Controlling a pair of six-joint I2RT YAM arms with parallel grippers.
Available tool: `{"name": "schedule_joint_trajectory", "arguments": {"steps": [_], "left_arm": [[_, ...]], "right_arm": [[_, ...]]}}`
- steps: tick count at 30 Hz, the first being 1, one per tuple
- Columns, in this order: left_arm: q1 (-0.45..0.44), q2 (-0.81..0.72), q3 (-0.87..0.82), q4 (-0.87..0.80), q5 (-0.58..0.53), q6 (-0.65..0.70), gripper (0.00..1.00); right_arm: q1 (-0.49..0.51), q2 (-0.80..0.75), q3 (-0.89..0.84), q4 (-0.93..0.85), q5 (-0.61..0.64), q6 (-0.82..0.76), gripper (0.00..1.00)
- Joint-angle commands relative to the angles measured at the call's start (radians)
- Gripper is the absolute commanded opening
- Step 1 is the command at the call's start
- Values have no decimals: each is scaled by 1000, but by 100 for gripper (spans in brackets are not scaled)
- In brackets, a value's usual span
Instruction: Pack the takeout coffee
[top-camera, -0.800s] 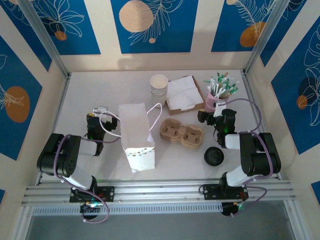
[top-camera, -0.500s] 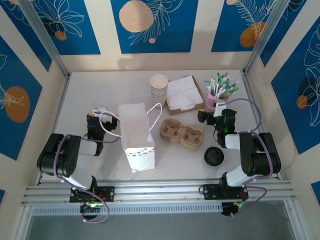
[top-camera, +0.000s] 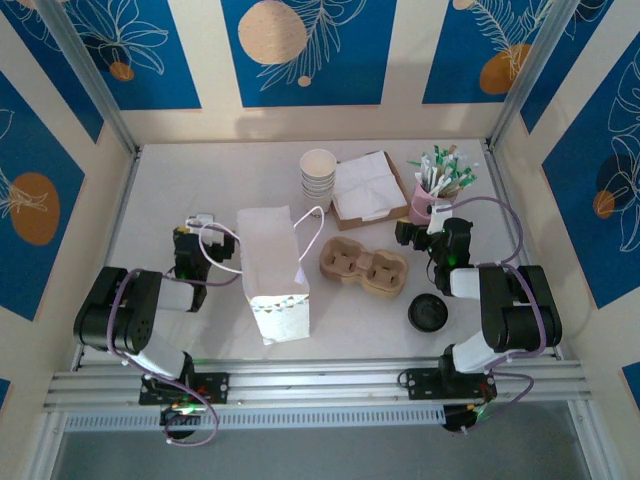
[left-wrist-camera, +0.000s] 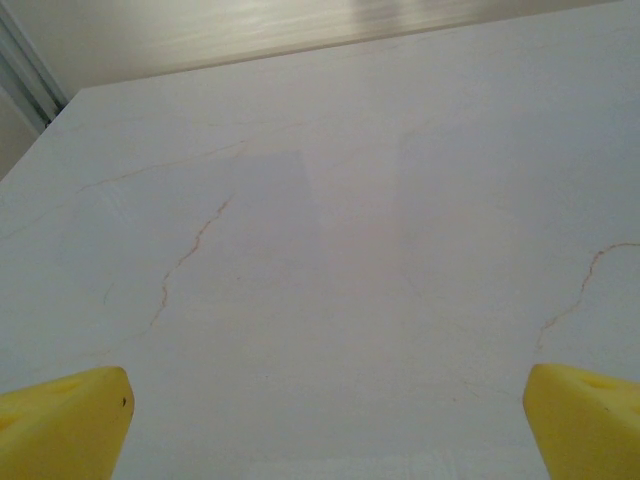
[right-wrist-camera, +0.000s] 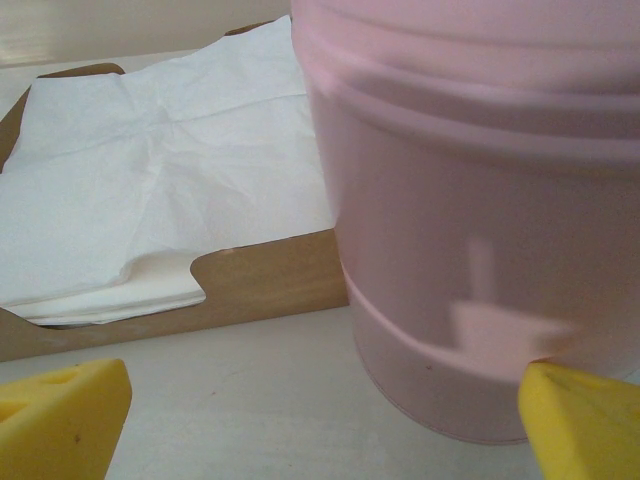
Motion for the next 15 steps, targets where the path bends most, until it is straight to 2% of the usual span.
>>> {"name": "schedule_joint_trajectory", "arguments": {"steps": [1, 9, 11, 15], "left_arm": [[10, 3, 19, 7, -7, -10, 100], [11, 4, 18, 7, -7, -11, 100], [10, 3, 16, 10, -7, -10, 100], [9, -8, -8, 46, 87, 30, 100]], "right_arm": [[-2, 7, -5, 26, -11, -16, 99], [-2, 4, -8, 31, -11, -16, 99], [5, -14, 4, -1, 22, -15, 99], [46, -108, 3, -81, 71, -41, 99]]}}
